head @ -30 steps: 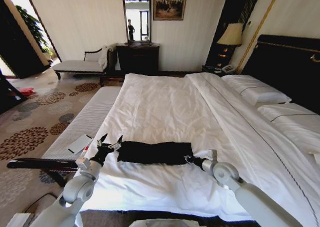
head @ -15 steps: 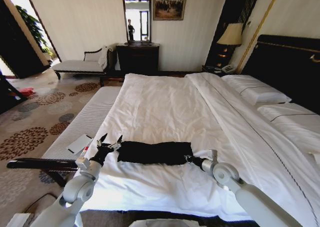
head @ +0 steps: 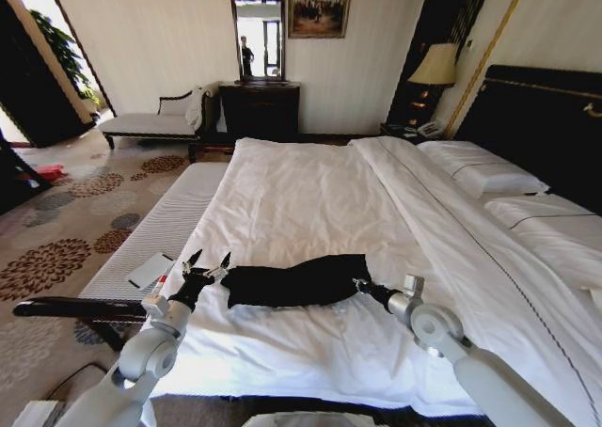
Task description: Fold the clothes on the bed.
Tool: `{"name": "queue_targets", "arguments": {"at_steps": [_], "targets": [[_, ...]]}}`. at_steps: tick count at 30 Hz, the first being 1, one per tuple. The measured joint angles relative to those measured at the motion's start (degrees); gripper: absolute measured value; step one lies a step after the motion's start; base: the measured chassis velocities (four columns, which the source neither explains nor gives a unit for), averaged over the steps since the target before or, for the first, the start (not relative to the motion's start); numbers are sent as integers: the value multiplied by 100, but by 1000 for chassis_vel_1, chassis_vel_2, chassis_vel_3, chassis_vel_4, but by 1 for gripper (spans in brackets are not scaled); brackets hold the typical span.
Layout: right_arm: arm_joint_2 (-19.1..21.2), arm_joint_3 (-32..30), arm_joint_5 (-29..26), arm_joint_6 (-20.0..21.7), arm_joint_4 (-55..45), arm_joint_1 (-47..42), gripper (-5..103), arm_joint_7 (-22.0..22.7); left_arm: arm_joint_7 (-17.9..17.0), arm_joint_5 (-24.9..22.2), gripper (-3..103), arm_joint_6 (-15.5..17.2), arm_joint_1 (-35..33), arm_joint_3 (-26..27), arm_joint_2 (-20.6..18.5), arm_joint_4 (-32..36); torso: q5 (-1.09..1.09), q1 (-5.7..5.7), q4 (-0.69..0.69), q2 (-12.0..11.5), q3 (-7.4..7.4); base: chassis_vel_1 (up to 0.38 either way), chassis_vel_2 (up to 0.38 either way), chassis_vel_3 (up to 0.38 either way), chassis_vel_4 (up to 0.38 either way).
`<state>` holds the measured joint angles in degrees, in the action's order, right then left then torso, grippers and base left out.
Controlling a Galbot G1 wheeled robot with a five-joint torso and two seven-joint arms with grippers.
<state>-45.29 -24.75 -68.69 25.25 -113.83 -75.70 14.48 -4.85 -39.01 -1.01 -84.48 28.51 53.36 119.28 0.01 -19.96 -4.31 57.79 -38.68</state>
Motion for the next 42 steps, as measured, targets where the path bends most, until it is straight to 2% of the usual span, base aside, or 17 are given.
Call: {"name": "queue_targets", "arguments": {"at_steps": [8,19,24,31,37,42], "targets": [[-83,-845,537,-138,168,-455,5,-146,-3,150,100,4,-4,-28,20,0,0,0,-1,0,0,0,0,0,0],[-242,-1488,1265,-319,436,-799,5,-363,-31,309,100,-25,-239,88,65,109,1,0,0,0,0,0,0,0,0],[-222,-1532,1464,-330,520,-832,5,-406,-128,303,100,-33,-286,146,109,119,0,0,0,0,0,0,0,0,0],[-217,-1502,1436,-303,421,-828,5,-363,-161,294,100,-35,-283,196,116,113,0,0,-1,0,0,0,0,0,0],[-234,-1226,1140,-175,-184,-745,5,-157,-175,277,100,-36,-283,203,114,109,-2,0,-1,0,0,0,0,0,0],[-229,-711,1007,-124,-631,-514,5,-30,-198,281,100,-22,-307,235,89,162,-2,0,0,0,0,0,0,0,0]]}}
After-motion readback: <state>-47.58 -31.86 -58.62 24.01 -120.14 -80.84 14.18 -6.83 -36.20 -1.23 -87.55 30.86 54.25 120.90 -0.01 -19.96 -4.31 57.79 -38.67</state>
